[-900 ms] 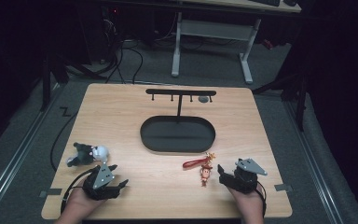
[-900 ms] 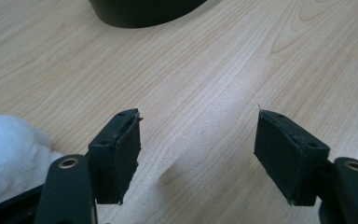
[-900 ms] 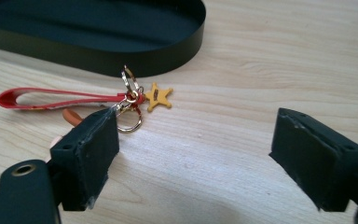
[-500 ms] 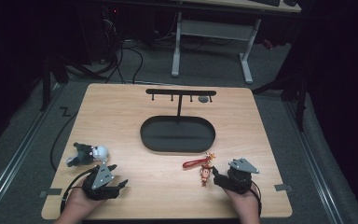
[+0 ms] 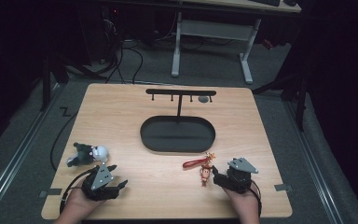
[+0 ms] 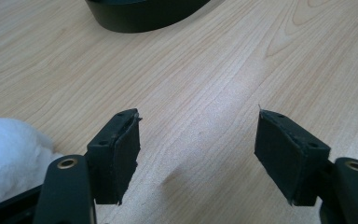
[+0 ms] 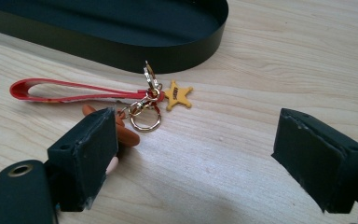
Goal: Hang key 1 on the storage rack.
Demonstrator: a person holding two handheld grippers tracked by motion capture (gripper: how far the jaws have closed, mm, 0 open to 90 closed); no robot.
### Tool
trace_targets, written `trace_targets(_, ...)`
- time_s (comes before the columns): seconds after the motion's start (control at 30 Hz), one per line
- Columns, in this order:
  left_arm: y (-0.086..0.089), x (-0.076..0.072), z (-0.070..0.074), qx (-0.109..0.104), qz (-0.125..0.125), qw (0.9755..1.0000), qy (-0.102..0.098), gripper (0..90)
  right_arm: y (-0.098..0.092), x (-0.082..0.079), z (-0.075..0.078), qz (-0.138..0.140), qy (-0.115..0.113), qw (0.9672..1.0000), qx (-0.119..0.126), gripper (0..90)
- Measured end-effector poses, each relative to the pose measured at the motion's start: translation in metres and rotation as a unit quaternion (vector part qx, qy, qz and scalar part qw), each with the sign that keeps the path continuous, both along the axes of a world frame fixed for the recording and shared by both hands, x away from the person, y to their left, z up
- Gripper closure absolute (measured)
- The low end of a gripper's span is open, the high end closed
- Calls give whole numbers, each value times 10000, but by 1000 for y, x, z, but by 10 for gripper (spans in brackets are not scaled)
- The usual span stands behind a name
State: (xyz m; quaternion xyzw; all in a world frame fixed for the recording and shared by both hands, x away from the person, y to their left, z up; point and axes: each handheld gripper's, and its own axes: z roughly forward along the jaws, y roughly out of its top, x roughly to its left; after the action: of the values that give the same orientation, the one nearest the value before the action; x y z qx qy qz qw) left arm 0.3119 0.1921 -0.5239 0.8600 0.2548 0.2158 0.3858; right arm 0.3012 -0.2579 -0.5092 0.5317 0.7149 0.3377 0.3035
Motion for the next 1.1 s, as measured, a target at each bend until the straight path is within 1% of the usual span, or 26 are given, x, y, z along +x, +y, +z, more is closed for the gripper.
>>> trace_targets(0.03, 0, 0, 0, -3, -1, 10000, 2, 313, 0, 0, 0, -17, 16, 10000, 39, 138)
trace_targets(0.17, 0, 0, 0, -7, -8, 10000, 7, 312, -1, 0, -1, -14, 36, 10000, 48, 138)
trace_targets(0.2, 0, 0, 0, -1, -11, 10000, 6, 312, 0, 0, -1, -44, 53, 9999, 111, 138)
trace_targets(0.3, 0, 0, 0, 1, -20, 10000, 6, 313, 0, 1, -2, -43, 58, 9999, 87, 137)
trace_targets(0.5, 0, 0, 0, 8, -40, 10000, 28, 313, -1, 2, -3, -80, 128, 9998, 145, 136)
trace_targets(0.57, -1, 0, 0, 29, -59, 10000, 32, 312, 0, 2, -3, -67, 195, 9997, 148, 136)
trace_targets(0.73, -1, -1, 0, 22, -54, 10000, 23, 313, 1, 3, -4, -27, 318, 9995, 47, 136)
trace_targets(0.83, -1, 0, 0, 17, -63, 10000, 22, 313, 1, 3, -2, -16, 476, 9989, -47, 137)
trace_targets(0.93, -1, 0, 0, 11, -70, 10000, 25, 313, -1, 3, 0, -31, 611, 9981, -22, 136)
trace_targets(1.1, 0, 0, 0, 15, -76, 10000, 31, 313, -3, 3, 3, -62, 758, 9971, -16, 137)
